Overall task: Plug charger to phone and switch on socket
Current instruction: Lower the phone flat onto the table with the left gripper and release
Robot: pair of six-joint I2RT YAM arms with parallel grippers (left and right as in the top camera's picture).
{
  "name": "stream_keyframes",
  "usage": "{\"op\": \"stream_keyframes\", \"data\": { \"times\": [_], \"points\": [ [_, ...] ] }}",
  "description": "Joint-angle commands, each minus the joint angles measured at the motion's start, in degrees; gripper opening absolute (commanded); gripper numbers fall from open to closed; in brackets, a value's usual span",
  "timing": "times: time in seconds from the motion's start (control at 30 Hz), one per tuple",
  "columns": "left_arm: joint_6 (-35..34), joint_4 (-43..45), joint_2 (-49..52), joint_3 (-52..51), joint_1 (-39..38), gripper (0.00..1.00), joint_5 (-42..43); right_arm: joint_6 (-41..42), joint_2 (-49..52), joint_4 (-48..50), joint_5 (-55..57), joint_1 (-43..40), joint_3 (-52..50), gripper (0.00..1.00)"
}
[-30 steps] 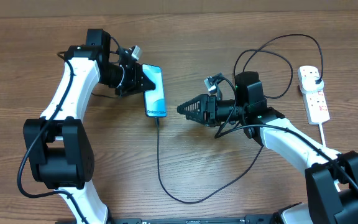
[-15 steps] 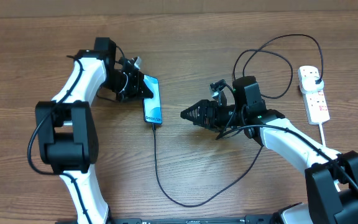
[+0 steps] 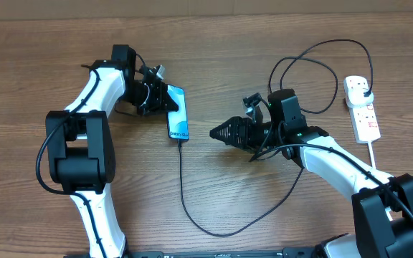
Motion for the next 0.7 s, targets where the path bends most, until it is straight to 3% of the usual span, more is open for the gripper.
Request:
{"op": "stream_keyframes", "data": {
  "times": [0.0,0.3,0.67],
  "points": [
    [-0.5,-0.1,1.1,0.8,0.3,0.04,1.6,-0.7,-0.9,-0.6,2.8,0.0,0.4,0.79],
    [-0.5,-0.7,3.3,0.5,0.2,0.06,1.5,-0.7,-0.9,-1.7,5.7,0.0,0.4,0.8],
    [-0.9,-1.6,4.8,0.5,0.3,0.17,-2.9,-0.7,-0.9,-2.6,6.8,0.0,0.4,0.8]
  ]
}}
